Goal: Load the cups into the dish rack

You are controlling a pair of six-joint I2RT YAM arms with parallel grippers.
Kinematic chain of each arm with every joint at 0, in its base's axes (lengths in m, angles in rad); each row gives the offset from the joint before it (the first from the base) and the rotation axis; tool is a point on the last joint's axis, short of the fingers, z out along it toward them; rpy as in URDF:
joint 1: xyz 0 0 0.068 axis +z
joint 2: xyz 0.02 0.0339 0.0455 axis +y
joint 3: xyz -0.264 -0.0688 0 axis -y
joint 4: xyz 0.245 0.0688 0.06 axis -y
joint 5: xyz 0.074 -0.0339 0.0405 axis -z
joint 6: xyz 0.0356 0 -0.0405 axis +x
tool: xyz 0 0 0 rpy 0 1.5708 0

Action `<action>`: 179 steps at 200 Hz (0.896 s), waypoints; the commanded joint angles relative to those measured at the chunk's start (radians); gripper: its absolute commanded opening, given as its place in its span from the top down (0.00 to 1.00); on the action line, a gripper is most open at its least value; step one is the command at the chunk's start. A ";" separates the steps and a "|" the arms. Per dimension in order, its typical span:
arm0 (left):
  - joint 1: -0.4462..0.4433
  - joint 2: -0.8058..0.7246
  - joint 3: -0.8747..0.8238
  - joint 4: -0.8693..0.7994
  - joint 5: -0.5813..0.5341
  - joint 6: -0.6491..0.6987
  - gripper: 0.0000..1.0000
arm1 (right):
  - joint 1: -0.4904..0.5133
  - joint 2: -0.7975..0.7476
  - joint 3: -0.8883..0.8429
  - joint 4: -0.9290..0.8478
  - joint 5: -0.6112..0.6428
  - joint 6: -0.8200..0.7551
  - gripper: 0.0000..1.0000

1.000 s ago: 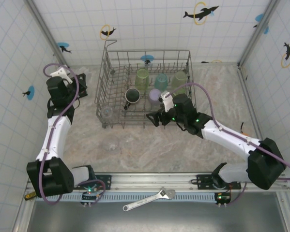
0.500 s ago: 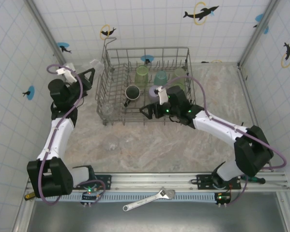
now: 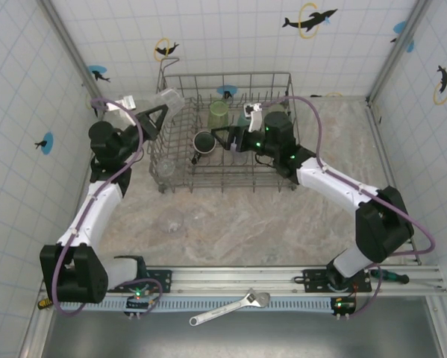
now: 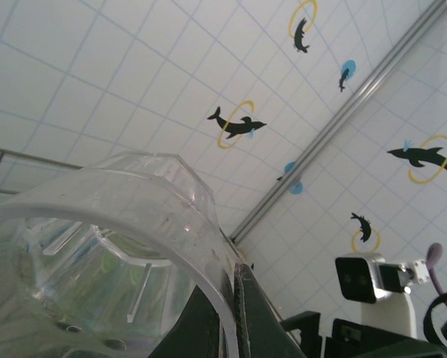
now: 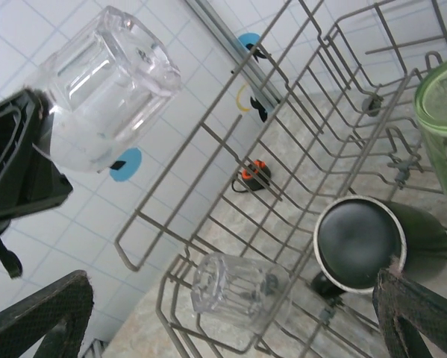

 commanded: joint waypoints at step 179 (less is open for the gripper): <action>-0.152 0.174 -0.044 0.405 0.126 -0.185 1.00 | -0.067 0.267 0.150 0.565 -0.164 0.445 0.00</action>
